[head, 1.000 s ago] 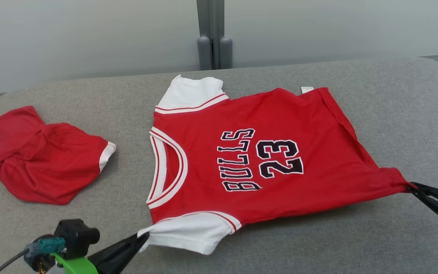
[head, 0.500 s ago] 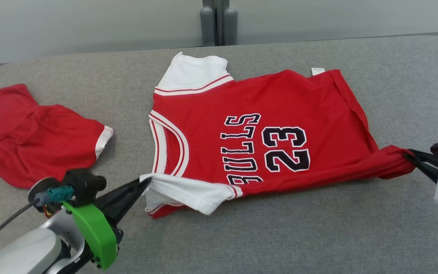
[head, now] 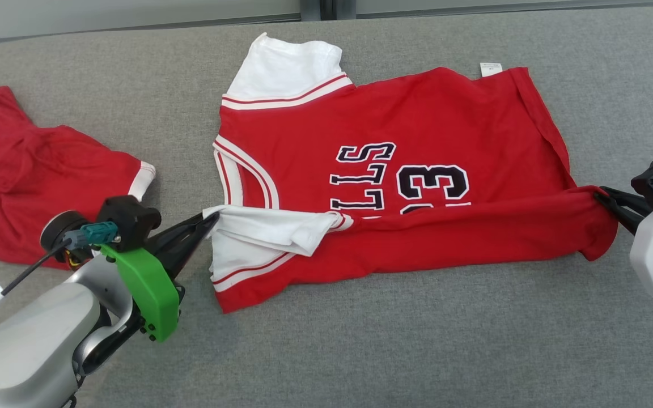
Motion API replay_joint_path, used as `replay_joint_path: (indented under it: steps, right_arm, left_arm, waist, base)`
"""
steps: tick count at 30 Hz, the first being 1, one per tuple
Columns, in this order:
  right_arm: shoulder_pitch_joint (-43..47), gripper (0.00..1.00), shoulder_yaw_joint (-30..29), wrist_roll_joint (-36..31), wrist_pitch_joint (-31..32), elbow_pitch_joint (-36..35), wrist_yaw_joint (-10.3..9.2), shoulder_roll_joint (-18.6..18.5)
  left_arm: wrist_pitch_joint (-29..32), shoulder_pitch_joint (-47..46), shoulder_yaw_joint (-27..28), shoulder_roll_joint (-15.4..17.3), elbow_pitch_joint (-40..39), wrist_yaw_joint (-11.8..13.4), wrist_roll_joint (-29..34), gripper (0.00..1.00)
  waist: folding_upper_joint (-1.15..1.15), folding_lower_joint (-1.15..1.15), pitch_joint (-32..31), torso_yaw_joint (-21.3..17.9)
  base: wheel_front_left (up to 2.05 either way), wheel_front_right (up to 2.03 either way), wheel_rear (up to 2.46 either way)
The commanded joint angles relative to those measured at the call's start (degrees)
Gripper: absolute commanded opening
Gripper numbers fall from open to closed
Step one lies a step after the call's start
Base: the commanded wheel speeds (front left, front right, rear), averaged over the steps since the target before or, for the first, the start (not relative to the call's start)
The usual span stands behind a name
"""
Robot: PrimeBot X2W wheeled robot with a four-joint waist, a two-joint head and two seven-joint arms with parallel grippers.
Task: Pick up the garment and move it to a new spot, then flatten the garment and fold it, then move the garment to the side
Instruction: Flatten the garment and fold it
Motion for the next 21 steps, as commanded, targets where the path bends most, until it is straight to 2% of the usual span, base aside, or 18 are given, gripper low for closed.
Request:
replay_joint_path:
  steps: [1, 5, 6, 7, 13, 15, 18, 21]
  right_arm:
    - [-0.91, 0.0, 0.41, 0.01, -0.51, 0.55, -0.12, 0.37]
    - [-2.82, 0.0, 1.5, -0.53, -1.23, 2.02, -0.12, 1.4]
    - [-3.35, 1.0, 1.43, -0.53, -1.59, 2.58, -0.12, 1.7]
    - [-3.51, 1.0, 1.26, -0.04, -1.72, 3.22, -0.12, 2.02]
    - [-4.25, 1.0, -2.0, 1.0, -5.32, 7.99, -0.11, 4.02]
    - [-3.75, 1.0, -5.23, 1.73, -8.62, 10.03, -0.11, 6.33]
    - [-1.62, 1.0, -11.19, 2.0, -13.69, 12.72, -0.11, 9.76]
    - [0.59, 1.0, -17.79, 0.6, -15.6, 13.38, -0.11, 13.31]
  left_arm:
    - [0.05, -1.28, -0.68, -0.55, 0.53, -0.25, -0.06, 0.0]
    - [0.13, -2.92, -1.91, -1.8, 3.02, -0.39, -0.85, 0.01]
    - [-0.19, -3.36, -1.85, -2.03, 3.93, -0.39, -0.91, 0.87]
    - [-0.5, -3.66, -1.71, -2.25, 4.76, -0.39, -0.87, 1.0]
    - [-4.36, -3.25, 0.47, -4.56, 8.86, 0.8, -2.29, 1.0]
    - [-7.02, -1.95, 2.56, -5.65, 9.59, 1.8, -4.44, 1.0]
    - [-10.76, -0.57, 5.66, -7.34, 9.95, 4.28, -5.32, 1.0]
    - [-12.42, 1.24, 11.02, -9.63, 8.58, 7.54, -5.17, 1.0]
  waist:
    - [0.0, 0.0, 0.25, -0.05]
    - [0.0, 0.0, 0.52, -0.26]
    - [0.0, 0.0, 0.54, -0.33]
    - [0.0, 0.0, 0.53, -0.38]
    - [0.0, 0.0, -0.14, -0.56]
    - [0.0, 0.0, -0.62, -0.56]
    - [0.0, 0.0, -1.52, -0.47]
    - [0.0, 0.0, -2.22, -0.32]
  base:
    - [0.0, 0.0, 0.0]
    - [0.0, 0.0, 0.0]
    - [0.0, 0.0, 0.0]
    - [0.0, 0.0, 0.0]
    - [0.0, 0.0, 0.0]
    - [0.0, 0.0, 0.0]
    - [0.0, 0.0, 0.0]
    - [0.0, 0.0, 0.0]
